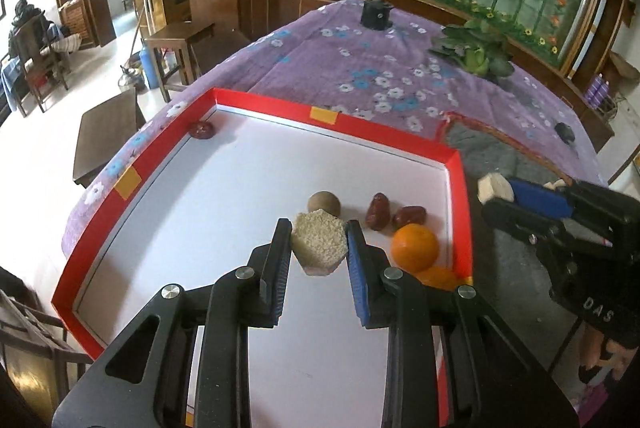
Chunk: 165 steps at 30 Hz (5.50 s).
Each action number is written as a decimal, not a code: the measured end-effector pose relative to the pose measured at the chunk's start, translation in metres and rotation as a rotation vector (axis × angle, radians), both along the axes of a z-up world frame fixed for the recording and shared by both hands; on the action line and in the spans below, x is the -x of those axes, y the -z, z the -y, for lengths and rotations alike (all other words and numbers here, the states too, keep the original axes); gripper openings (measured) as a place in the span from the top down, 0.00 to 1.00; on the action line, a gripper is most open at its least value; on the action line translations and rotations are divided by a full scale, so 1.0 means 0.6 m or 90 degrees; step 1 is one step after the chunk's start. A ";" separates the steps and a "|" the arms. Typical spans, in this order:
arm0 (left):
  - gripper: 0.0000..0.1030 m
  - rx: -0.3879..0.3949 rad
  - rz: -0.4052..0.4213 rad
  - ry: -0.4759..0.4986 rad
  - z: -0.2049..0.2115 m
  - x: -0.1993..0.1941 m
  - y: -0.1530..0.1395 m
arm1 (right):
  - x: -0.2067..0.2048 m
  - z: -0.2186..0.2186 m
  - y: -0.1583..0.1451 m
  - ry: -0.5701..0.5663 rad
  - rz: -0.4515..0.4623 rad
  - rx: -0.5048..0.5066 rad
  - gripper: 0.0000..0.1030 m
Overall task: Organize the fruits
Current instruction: 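Carry both cubes into the white tray and open both tools, then withdraw both tools from the tray back over the felt mat, then grasp a pale cube with the left tool while the right tool grasps a kiwi, then carry the cube and kiwi into the white tray and open both tools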
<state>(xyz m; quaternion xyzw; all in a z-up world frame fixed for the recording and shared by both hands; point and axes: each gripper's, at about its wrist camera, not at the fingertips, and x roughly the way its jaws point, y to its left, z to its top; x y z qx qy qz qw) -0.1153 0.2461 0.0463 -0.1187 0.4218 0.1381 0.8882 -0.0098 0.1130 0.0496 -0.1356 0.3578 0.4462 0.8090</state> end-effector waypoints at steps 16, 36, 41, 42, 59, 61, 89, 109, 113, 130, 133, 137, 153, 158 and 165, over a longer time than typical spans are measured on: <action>0.75 -0.015 -0.037 0.018 0.012 -0.010 0.017 | -0.075 -0.099 0.068 0.011 -0.026 0.067 0.74; 0.45 -0.016 -0.013 0.007 0.044 -0.004 -0.009 | -0.008 0.042 0.008 0.060 -0.004 -0.013 0.58; 0.45 -0.017 0.000 0.031 0.086 -0.011 -0.020 | 0.007 0.111 0.011 0.107 -0.005 -0.015 0.57; 0.45 -0.017 0.002 0.036 0.096 -0.013 -0.021 | 0.009 0.124 0.012 0.115 -0.005 -0.015 0.57; 0.45 0.025 -0.013 0.156 0.251 -0.092 -0.010 | 0.010 0.371 0.034 0.290 -0.025 -0.027 0.55; 0.45 0.028 -0.019 0.164 0.265 -0.107 -0.005 | 0.007 0.394 0.039 0.307 -0.028 -0.029 0.54; 0.78 -0.007 -0.058 0.287 0.363 -0.268 0.067 | -0.055 0.440 0.074 0.305 -0.085 -0.072 0.54; 0.78 0.009 -0.035 0.261 0.336 -0.204 0.044 | -0.145 0.323 0.102 0.251 -0.086 -0.021 0.57; 0.77 0.015 -0.037 0.254 0.329 -0.202 0.045 | -0.153 0.310 0.105 0.254 -0.061 0.006 0.66; 0.77 0.007 -0.018 0.244 0.328 -0.146 0.021 | -0.039 0.366 0.063 0.262 -0.043 -0.043 0.74; 0.77 0.002 -0.013 0.244 0.328 -0.132 0.015 | -0.017 0.366 0.054 0.258 -0.037 -0.049 0.74; 0.77 -0.002 -0.006 0.238 0.319 -0.113 0.007 | 0.004 0.351 0.045 0.241 -0.031 -0.052 0.75; 0.77 -0.016 0.012 0.138 0.195 -0.036 -0.014 | 0.066 0.202 0.021 0.109 -0.009 -0.040 0.75; 0.77 -0.018 0.011 0.100 0.151 -0.015 -0.012 | 0.073 0.162 0.021 0.076 -0.012 -0.037 0.75; 0.77 -0.018 0.013 0.051 0.093 0.008 -0.013 | 0.082 0.109 0.012 0.032 -0.019 -0.043 0.75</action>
